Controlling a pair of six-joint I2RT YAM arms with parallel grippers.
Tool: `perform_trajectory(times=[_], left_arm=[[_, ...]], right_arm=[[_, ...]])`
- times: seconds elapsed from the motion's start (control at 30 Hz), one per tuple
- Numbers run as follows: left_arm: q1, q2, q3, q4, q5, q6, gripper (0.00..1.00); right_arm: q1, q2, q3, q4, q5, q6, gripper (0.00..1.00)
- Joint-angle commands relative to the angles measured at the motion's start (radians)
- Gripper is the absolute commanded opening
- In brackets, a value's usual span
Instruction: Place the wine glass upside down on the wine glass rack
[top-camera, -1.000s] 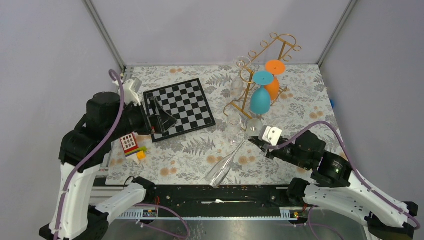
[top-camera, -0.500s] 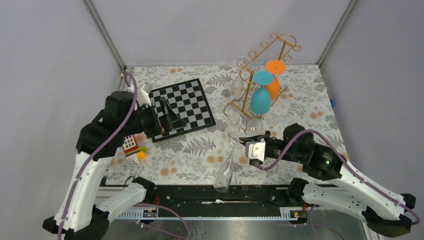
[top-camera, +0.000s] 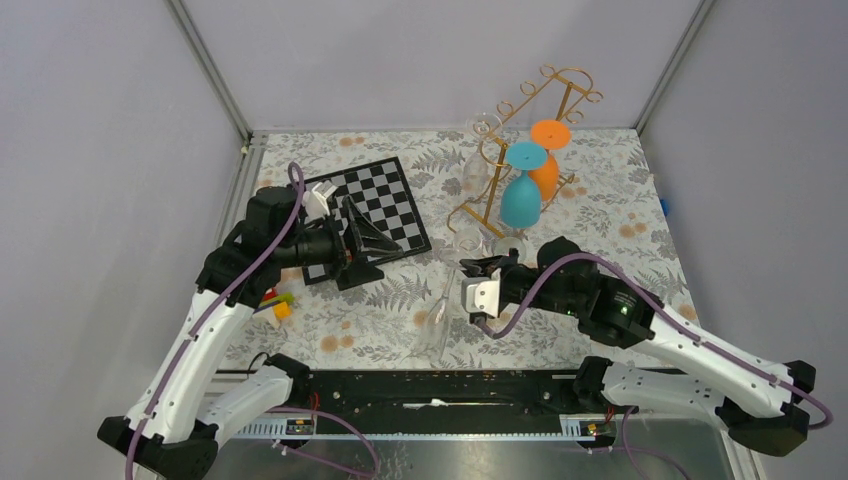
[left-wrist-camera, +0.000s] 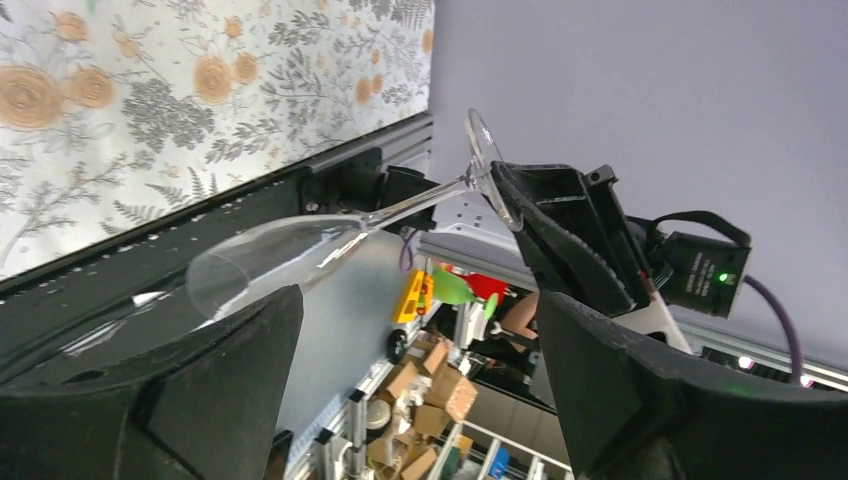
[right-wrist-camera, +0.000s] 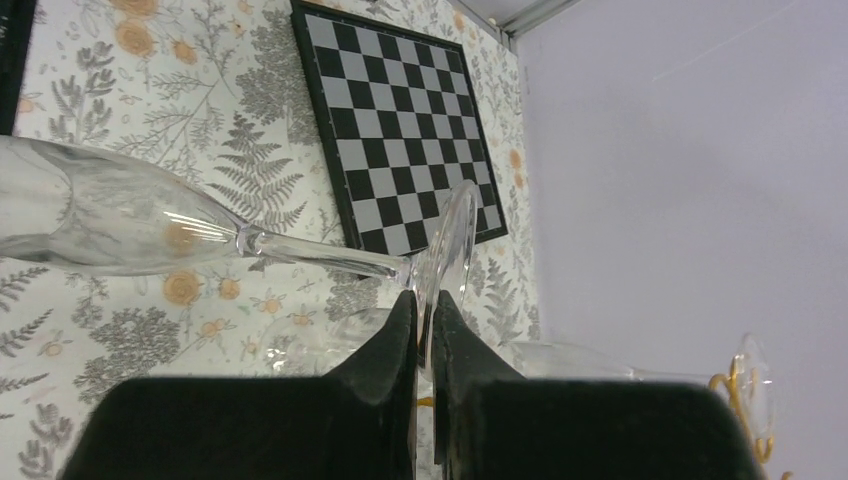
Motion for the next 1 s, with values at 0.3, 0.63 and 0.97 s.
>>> perform_trajectory(times=[0.3,0.63,0.97], left_arm=[[-0.052,0.001,-0.056,0.254,0.074,-0.171,0.86],[-0.156,0.063,-0.026,0.339,0.029,-0.217,0.68],[-0.177,0.114,0.037,0.35,0.0,-0.213,0.48]], right_arm=[[0.203,0.086,0.052,0.241,0.393,-0.187,0.0],[0.318,0.092,-0.021,0.407,0.56,-0.4,0.0],[0.352,0.107,-0.026,0.4,0.589,-0.474,0.0]])
